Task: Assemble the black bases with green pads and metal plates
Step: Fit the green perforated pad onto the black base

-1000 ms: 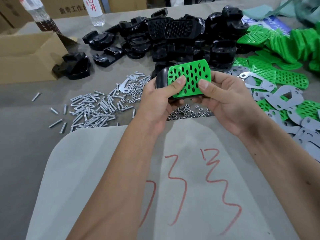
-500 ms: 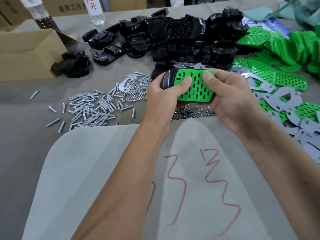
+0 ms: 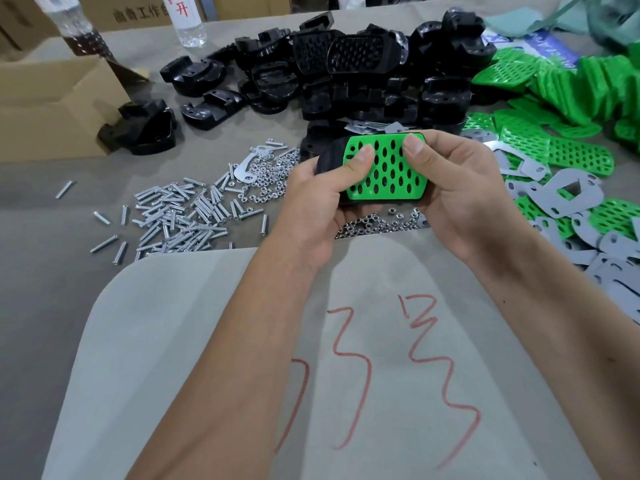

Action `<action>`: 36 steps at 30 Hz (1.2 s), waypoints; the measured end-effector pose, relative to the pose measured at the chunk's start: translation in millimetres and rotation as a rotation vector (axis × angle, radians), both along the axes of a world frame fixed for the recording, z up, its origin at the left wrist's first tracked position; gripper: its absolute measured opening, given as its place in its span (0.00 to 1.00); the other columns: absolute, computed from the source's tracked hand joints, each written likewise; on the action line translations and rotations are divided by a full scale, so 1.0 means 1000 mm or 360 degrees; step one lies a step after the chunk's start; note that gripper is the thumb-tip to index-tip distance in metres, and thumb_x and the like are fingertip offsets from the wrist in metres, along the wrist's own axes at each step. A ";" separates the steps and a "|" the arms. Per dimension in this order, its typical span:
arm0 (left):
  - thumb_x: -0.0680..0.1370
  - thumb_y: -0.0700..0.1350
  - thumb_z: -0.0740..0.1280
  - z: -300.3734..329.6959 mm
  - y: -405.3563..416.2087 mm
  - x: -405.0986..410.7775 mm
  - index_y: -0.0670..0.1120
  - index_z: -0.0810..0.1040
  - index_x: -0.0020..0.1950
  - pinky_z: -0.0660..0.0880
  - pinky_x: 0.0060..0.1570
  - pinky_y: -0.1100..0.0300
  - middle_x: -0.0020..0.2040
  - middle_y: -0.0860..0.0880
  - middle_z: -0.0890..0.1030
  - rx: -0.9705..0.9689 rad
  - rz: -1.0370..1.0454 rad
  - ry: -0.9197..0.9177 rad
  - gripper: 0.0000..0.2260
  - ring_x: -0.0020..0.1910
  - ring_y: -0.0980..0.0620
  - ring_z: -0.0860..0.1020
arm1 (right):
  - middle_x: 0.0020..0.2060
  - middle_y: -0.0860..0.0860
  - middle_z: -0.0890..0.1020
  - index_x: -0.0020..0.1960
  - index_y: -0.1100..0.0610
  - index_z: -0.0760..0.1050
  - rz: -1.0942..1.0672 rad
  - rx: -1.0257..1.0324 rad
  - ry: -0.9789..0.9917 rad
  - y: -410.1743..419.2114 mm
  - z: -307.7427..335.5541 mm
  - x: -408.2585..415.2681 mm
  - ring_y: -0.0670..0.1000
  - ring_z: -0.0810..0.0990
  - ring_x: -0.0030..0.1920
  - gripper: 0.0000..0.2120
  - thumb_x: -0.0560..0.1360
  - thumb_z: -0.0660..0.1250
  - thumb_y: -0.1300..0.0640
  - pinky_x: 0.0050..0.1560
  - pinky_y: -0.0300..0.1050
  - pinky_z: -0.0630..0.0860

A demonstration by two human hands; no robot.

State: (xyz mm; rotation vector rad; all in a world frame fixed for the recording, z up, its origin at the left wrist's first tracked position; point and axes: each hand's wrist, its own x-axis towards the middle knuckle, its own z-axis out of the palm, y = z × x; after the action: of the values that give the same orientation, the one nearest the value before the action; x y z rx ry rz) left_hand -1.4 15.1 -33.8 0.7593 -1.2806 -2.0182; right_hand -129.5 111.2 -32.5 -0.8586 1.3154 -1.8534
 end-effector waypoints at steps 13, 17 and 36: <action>0.73 0.50 0.77 -0.004 0.001 -0.006 0.46 0.85 0.43 0.80 0.48 0.47 0.43 0.45 0.83 -0.0308 0.0178 -0.0098 0.08 0.44 0.46 0.81 | 0.46 0.61 0.87 0.56 0.68 0.81 -0.0154 -0.0035 0.0435 -0.004 -0.007 -0.002 0.56 0.86 0.46 0.07 0.80 0.70 0.65 0.50 0.52 0.83; 0.77 0.45 0.76 -0.004 0.002 -0.005 0.37 0.84 0.50 0.82 0.44 0.48 0.44 0.41 0.84 -0.0222 0.0138 -0.0070 0.11 0.42 0.44 0.82 | 0.47 0.58 0.87 0.55 0.63 0.82 0.0063 0.0012 0.0338 -0.001 -0.007 -0.005 0.57 0.86 0.48 0.07 0.82 0.68 0.61 0.50 0.52 0.83; 0.66 0.42 0.80 -0.003 -0.017 0.015 0.38 0.82 0.61 0.84 0.47 0.52 0.52 0.41 0.87 -0.0181 -0.0233 -0.0052 0.25 0.50 0.45 0.87 | 0.58 0.65 0.84 0.68 0.69 0.75 0.0282 0.0075 0.0168 0.007 0.000 -0.013 0.64 0.85 0.57 0.22 0.76 0.67 0.62 0.59 0.64 0.81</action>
State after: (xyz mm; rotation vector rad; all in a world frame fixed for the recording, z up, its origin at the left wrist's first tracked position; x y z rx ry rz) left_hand 13.6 -1.4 -36.4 0.6649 -1.4946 -2.0338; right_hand -142.5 118.5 -32.5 -1.0254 1.2972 -1.6536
